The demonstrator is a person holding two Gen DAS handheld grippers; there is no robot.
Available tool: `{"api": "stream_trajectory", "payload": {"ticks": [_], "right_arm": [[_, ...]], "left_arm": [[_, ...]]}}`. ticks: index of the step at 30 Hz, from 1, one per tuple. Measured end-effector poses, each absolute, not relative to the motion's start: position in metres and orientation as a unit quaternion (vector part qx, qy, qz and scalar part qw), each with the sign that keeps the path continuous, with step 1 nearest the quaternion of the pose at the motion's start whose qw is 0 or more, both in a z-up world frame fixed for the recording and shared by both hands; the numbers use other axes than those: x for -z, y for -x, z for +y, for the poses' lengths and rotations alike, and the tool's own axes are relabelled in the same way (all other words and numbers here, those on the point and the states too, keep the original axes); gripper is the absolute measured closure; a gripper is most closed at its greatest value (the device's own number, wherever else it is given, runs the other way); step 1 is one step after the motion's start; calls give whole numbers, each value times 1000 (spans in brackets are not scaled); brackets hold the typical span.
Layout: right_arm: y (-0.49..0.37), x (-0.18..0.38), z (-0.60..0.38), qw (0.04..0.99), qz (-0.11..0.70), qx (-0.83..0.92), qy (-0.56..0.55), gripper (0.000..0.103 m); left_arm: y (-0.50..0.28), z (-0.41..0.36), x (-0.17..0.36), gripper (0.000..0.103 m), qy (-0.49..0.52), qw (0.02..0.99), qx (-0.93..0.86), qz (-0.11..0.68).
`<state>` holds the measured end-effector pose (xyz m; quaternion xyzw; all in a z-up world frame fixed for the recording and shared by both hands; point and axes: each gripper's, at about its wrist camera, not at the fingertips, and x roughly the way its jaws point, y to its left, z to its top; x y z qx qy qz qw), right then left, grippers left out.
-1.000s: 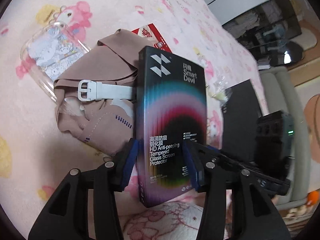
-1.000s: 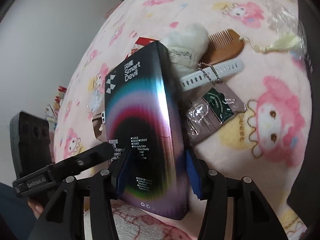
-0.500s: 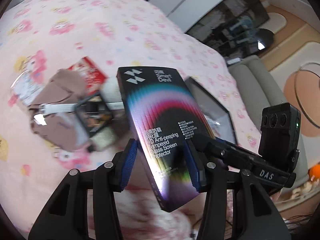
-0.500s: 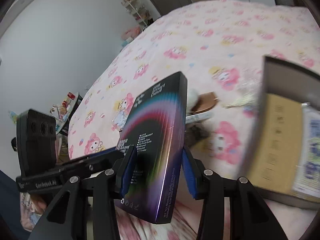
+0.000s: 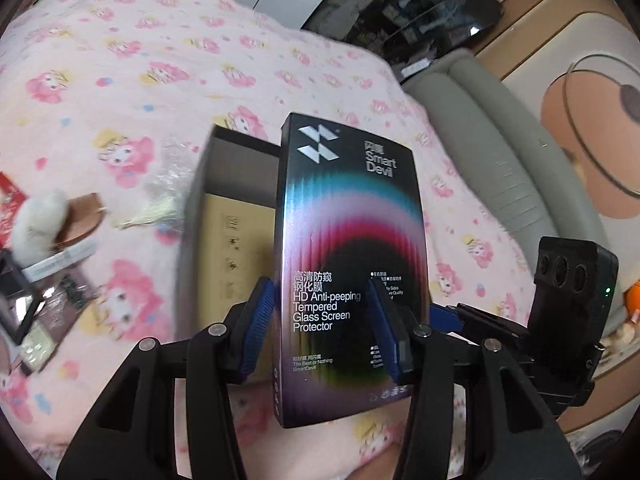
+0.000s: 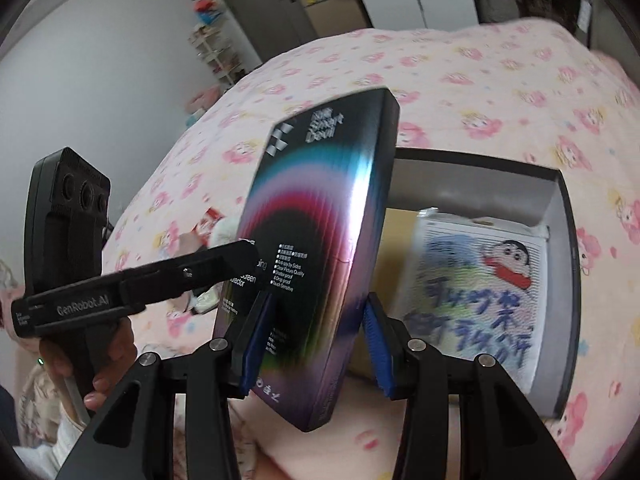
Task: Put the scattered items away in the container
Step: 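Lower the Smart Devil box into the black box beside the crayon pack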
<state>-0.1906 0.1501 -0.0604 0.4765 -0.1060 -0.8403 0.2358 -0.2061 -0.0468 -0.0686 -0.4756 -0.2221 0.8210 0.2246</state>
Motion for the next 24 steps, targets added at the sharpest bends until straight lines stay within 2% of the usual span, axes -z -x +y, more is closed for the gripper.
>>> {"api": "stream_trajectory", "payload": {"ticks": [10,24], "right_arm": [[222,112,201,239,-178,806,-512,61],[234,158,182,193,-115,782,-582,60]], "left_arm": [[237,-3,127,55,551,205,-774,-234],[244,20,164,54,607,149,-763,-163]]}}
